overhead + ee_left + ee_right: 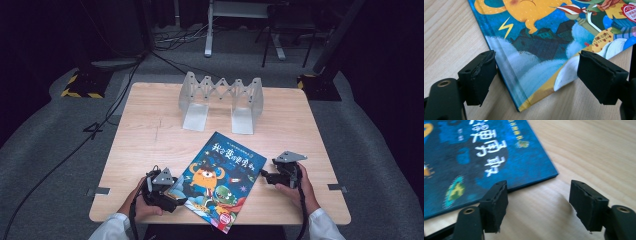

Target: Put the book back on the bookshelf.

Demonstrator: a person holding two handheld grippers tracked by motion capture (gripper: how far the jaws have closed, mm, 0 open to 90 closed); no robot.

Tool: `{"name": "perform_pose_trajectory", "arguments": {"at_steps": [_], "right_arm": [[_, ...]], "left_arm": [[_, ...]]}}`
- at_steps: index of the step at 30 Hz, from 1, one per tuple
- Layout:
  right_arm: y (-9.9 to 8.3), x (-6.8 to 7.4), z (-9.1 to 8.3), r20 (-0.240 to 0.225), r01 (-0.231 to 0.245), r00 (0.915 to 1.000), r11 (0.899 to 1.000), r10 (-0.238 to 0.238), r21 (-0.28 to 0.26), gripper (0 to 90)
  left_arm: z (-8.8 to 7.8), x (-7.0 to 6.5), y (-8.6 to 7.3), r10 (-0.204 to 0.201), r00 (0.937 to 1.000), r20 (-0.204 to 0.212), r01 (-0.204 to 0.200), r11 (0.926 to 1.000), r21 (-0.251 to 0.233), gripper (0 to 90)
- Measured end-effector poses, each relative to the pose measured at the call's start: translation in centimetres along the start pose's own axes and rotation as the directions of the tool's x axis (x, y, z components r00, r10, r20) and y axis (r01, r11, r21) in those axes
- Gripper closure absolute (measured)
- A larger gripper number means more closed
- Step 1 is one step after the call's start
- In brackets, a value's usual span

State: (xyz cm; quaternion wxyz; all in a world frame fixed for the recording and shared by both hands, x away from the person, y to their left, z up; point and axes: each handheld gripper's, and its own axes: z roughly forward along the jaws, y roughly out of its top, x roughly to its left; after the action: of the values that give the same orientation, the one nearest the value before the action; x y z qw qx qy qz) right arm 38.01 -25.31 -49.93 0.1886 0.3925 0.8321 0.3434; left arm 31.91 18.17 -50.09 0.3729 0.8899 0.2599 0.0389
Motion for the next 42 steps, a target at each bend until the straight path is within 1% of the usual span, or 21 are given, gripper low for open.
{"name": "perform_pose_trajectory", "arguments": {"at_steps": [3, 5, 8, 9, 11, 12, 14, 16, 17, 19, 22, 23, 25, 30, 32, 33, 36, 39, 42], "right_arm": [[-0.7, 0.8, -0.7, -0.025, 0.019, 0.9995, 1.0, -0.019, 0.002, 28.2], [-1.4, 1.2, -1.3, -0.043, 0.02, 0.9989, 1.0, -0.02, -0.007, 27.9], [-2.0, 1.3, -1.9, -0.057, 0.019, 0.9982, 1.0, -0.02, -0.009, 27.7], [-2.3, 1.4, -2.2, -0.069, 0.019, 0.9974, 1.0, -0.02, -0.005, 27.7], [-2.3, 1.7, -2.4, -0.073, 0.025, 0.997, 1.0, -0.025, -0.001, 27.5], [-2.3, 1.7, -2.4, -0.073, 0.025, 0.997, 1.0, -0.025, -0.001, 27.5], [-2.1, 1.9, -2.1, -0.078, 0.033, 0.9964, 0.999, -0.033, 0.002, 26.6], [-1.5, 2.2, -1.5, -0.09, 0.042, 0.9951, 0.999, -0.042, -0.003, 25.3], [-1.5, 2.2, -1.5, -0.09, 0.042, 0.9951, 0.999, -0.042, -0.003, 25.3], [-1.1, 2.1, -0.9, -0.093, 0.045, 0.9946, 0.999, -0.045, -0.006, 24.3], [-0.3, 1.9, -0.2, -0.107, 0.057, 0.9927, 0.998, -0.056, 0.002, 22.2], [-0.1, 1.8, 0.0, -0.108, 0.057, 0.9926, 0.998, -0.056, 0.002, 22.2], [0.3, 1.8, 0.4, -0.102, 0.054, 0.9933, 0.999, -0.053, 0.006, 22.2], [1.2, 1.6, 1.2, -0.097, 0.053, 0.994, 0.998, -0.051, 0.019, 22.0], [1.8, 1.4, 1.7, -0.097, 0.052, 0.9941, 0.998, -0.049, 0.029, 20.9], [2.2, 1.2, 2.2, -0.097, 0.051, 0.9941, 0.998, -0.048, 0.032, 18.6], [2.5, 0.9, 2.5, -0.094, 0.048, 0.9946, 0.998, -0.044, 0.038, 17.9], [2.6, 0.6, 2.9, -0.09, 0.043, 0.9951, 0.999, -0.041, 0.022, 17.3], [2.5, 0.7, 2.8, -0.075, 0.028, 0.9969, 0.999, -0.026, 0.022, 17.8]], "left_arm": [[-0.1, -0.2, -0.2, 0.002, 1.0, -0.006, -0.002, 1.0, -0.001, 16.4], [-0.2, -0.5, -0.3, 0.026, 0.9994, -0.022, -0.026, 0.9996, 0.008, 16.3], [-0.1, -0.7, -0.3, 0.041, 0.9986, -0.033, -0.041, 0.999, 0.018, 15.9], [-0.1, -0.8, -0.3, 0.04, 0.9985, -0.037, -0.039, 0.9991, 0.018, 15.3], [-0.1, -0.8, -0.3, 0.028, 0.999, -0.034, -0.027, 0.9996, 0.012, 15.1], [-0.1, -0.8, -0.3, 0.028, 0.999, -0.034, -0.027, 0.9996, 0.012, 15.1], [-0.1, -0.8, -0.4, 0.019, 0.9993, -0.033, -0.019, 0.9998, 0.008, 15.2], [-0.1, -0.8, -0.4, 0.03, 0.9993, -0.024, -0.029, 0.9995, 0.008, 15.4], [-0.1, -0.8, -0.4, 0.03, 0.9993, -0.024, -0.029, 0.9995, 0.008, 15.4], [-0.1, -1.0, -0.6, 0.025, 0.9996, -0.014, -0.025, 0.9997, -0.002, 15.4], [-0.3, -1.2, -0.8, 0.037, 0.9993, -0.007, -0.037, 0.9993, -0.003, 16.0], [-0.3, -1.4, -0.8, 0.032, 0.9995, -0.003, -0.032, 0.9995, -0.005, 16.1], [-0.4, -1.5, -0.9, 0.04, 0.9992, -0.001, -0.04, 0.9992, -0.002, 16.2], [-0.4, -1.9, -0.8, 0.036, 0.9993, -0.005, -0.036, 0.9993, 0.008, 16.2], [-0.4, -2.1, -0.9, 0.035, 0.9994, -0.004, -0.035, 0.9993, 0.011, 16.1], [-0.4, -2.3, -0.9, 0.043, 0.9991, -0.005, -0.043, 0.999, 0.011, 16.3], [-0.4, -2.6, -1.0, 0.045, 0.999, -0.007, -0.045, 0.9989, 0.011, 16.5], [-0.4, -2.9, -1.1, 0.043, 0.9991, 0.0, -0.043, 0.999, 0.009, 16.6], [-0.3, -3.1, -1.0, 0.052, 0.9986, -0.009, -0.052, 0.9985, 0.017, 16.6]]}}
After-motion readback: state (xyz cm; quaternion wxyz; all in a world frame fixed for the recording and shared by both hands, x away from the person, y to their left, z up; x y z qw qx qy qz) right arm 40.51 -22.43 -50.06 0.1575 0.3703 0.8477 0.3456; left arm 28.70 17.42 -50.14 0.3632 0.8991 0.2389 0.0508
